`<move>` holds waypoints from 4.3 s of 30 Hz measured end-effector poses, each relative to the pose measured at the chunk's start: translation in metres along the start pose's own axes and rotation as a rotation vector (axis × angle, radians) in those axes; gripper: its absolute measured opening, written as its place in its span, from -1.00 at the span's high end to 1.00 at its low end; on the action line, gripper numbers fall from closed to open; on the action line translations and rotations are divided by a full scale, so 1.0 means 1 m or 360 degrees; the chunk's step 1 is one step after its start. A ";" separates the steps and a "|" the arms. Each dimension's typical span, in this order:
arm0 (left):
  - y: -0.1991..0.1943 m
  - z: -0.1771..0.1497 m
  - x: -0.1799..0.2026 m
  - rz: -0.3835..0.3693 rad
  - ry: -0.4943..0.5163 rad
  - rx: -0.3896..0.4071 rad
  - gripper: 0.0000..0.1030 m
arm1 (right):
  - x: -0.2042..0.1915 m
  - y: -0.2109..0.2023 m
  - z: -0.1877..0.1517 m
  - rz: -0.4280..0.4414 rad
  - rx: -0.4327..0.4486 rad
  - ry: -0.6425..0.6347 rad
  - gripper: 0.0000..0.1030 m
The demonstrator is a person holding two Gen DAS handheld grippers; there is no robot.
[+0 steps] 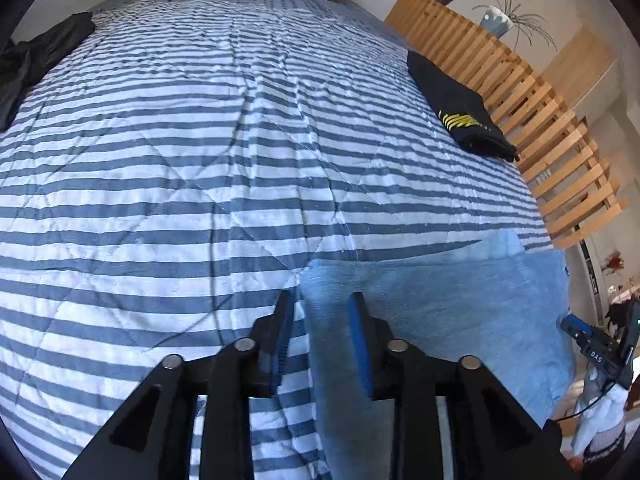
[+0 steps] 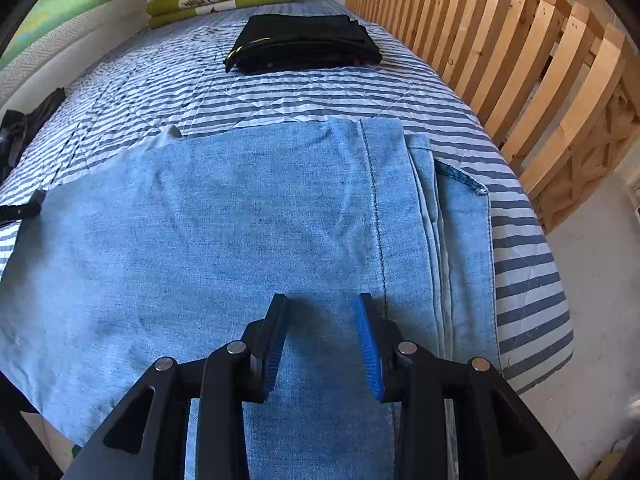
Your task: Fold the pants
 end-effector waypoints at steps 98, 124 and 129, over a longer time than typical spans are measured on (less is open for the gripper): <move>0.001 -0.121 0.310 -0.0569 0.0856 -0.0156 0.08 | 0.051 -0.074 0.032 0.1084 0.0081 0.0446 0.92; 0.095 -0.163 0.339 -0.0442 0.1206 -0.0431 0.08 | 0.105 0.012 0.093 0.0924 0.0030 0.0340 0.20; 0.094 -0.160 0.339 -0.0451 0.1206 -0.0426 0.08 | 0.093 0.013 0.086 0.0728 0.0008 0.0231 0.64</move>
Point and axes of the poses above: each gripper's, at about its wrist camera, not at the fingertips, and y roughly the way its jaws point, x to its right, z to its top, the point moved 4 cm from there along y, roughly the way its jaws point, and after that the axes turned 11 degrees about -x, right-handed, at the moved point
